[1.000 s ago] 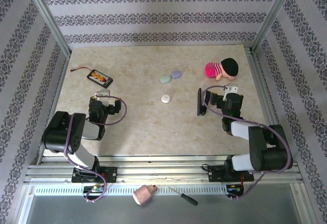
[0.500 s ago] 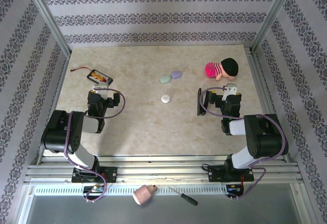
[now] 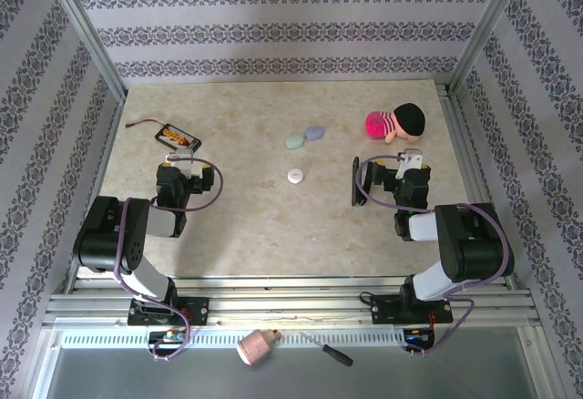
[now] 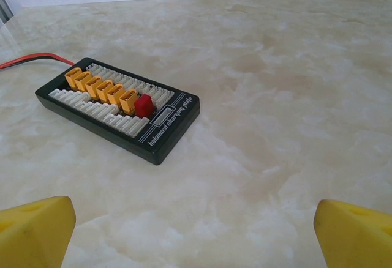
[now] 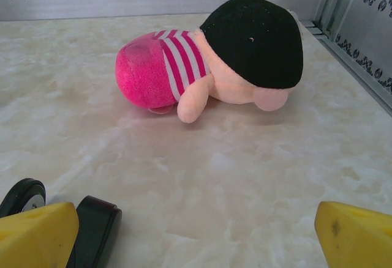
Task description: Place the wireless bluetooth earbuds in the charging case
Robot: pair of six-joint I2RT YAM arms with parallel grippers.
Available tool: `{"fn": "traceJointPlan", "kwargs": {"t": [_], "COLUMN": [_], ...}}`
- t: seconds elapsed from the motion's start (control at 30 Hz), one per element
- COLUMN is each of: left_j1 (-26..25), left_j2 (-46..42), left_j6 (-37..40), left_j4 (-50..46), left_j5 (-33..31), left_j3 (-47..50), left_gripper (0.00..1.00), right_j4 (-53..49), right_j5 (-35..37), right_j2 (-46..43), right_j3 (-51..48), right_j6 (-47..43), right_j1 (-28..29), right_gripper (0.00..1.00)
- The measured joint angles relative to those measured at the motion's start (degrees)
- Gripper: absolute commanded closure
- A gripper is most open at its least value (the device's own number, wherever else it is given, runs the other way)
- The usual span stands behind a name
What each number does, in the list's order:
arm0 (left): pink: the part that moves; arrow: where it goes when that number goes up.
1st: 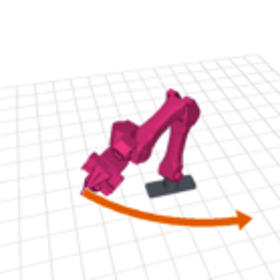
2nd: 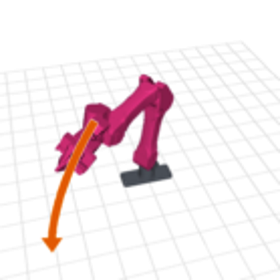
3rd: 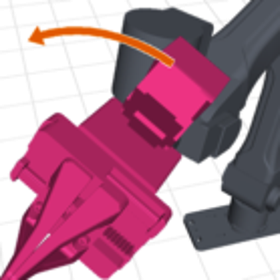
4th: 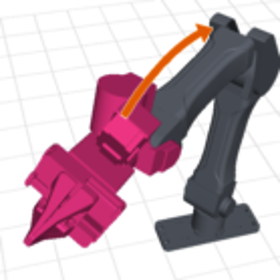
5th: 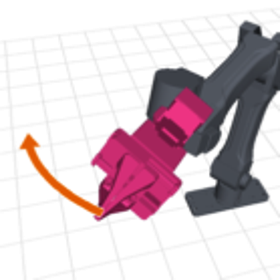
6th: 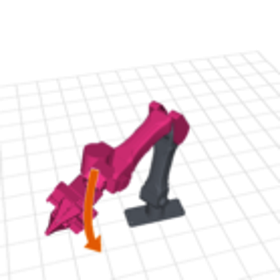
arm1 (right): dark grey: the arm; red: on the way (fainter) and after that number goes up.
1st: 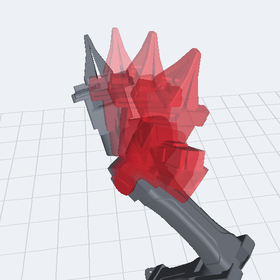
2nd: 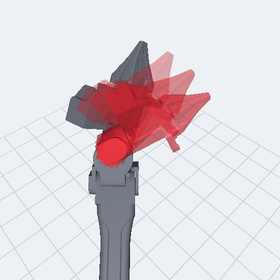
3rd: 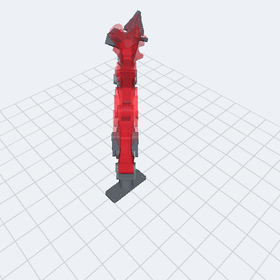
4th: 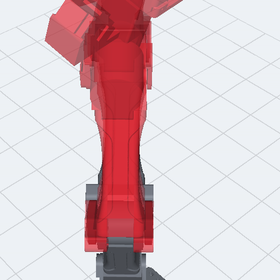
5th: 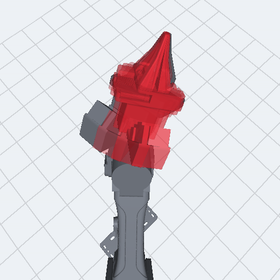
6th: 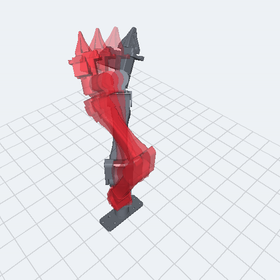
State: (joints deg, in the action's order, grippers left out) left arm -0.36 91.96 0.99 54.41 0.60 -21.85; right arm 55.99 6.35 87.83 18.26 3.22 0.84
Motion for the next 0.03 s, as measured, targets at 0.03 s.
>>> {"fn": "traceJointPlan", "kwargs": {"t": [0.03], "left_j1": [0.0], "left_j2": [0.0], "left_j6": [0.0], "left_j4": [-0.1], "left_j5": [0.0], "left_j3": [0.0], "left_gripper": [0.01], "right_j4": [0.0], "right_j5": [0.0], "right_j2": [0.0], "right_j3": [0.0], "right_j6": [0.0], "right_j1": [0.0], "right_gripper": [0.02]}}
